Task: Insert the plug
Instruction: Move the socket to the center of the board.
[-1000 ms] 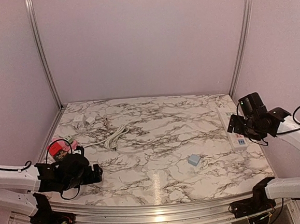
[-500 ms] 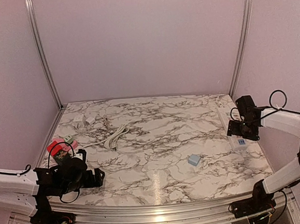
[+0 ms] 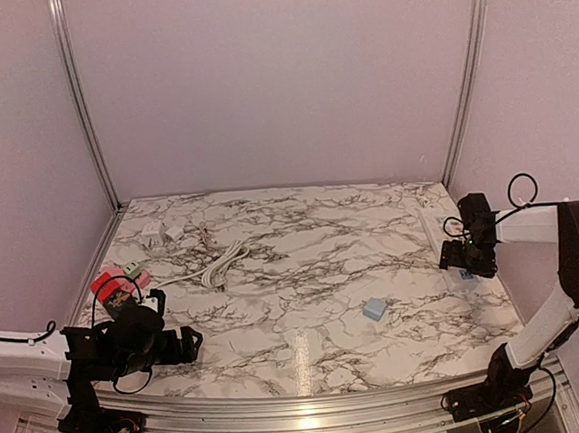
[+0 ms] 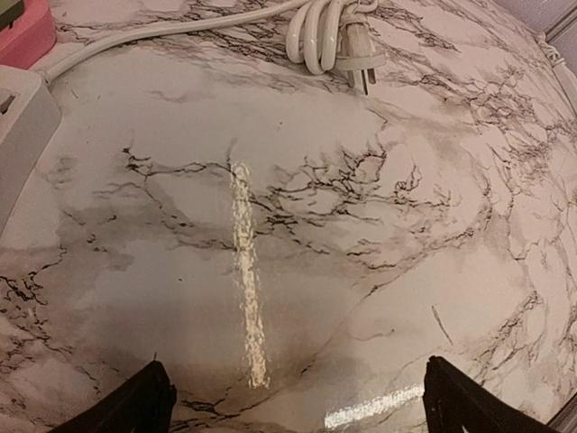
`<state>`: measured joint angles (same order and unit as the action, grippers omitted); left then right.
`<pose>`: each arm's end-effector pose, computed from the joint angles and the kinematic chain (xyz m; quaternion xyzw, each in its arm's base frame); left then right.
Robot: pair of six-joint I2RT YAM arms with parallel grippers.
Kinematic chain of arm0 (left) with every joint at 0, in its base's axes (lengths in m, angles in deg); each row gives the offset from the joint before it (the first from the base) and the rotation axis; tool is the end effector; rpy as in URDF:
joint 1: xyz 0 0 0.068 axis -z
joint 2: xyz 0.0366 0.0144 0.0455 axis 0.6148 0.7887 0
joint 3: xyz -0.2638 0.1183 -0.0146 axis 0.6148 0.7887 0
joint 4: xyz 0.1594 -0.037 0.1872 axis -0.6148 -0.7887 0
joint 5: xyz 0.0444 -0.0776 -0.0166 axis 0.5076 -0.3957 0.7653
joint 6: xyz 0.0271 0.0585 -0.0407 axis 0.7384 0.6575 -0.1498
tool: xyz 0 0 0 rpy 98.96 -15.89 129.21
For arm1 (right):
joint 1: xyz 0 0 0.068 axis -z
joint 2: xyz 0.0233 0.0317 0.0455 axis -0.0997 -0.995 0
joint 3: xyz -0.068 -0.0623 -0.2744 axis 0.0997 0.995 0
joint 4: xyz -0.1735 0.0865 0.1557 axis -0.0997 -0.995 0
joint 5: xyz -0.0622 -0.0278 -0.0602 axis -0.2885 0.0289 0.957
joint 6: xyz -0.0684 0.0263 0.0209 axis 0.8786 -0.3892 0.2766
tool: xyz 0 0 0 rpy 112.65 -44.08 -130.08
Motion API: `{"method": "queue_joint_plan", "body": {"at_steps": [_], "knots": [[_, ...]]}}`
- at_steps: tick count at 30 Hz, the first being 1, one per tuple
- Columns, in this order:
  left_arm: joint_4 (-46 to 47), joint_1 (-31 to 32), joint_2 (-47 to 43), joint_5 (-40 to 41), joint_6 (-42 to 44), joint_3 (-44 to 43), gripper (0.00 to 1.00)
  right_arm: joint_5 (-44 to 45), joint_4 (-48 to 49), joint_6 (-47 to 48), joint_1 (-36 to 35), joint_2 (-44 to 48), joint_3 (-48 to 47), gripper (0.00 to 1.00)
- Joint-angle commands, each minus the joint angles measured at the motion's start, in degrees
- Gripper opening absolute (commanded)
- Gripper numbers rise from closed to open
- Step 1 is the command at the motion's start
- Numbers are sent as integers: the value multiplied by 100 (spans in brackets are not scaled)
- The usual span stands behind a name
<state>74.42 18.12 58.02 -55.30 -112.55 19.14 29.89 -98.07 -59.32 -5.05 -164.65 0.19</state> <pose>0.1158 -0.1304 0.1496 0.0074 0.9037 -0.1989 0.3792 0.2777 -0.0172 0.1662 0.2040 0.9511 -0.0683 0.2216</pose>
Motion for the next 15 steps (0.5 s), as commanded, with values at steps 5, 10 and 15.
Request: {"method": "queue_joint_plan", "body": {"at_steps": [5, 10, 15], "knots": [[147, 20, -202, 25, 88, 32, 99, -870, 684, 225, 109, -227, 234, 67], [100, 20, -499, 93, 227, -103, 99, -1169, 860, 188, 105, -140, 455, 52], [-62, 25, -565, 169, 268, -275, 99, -1508, 917, 139, 85, 72, 566, 45]]}}
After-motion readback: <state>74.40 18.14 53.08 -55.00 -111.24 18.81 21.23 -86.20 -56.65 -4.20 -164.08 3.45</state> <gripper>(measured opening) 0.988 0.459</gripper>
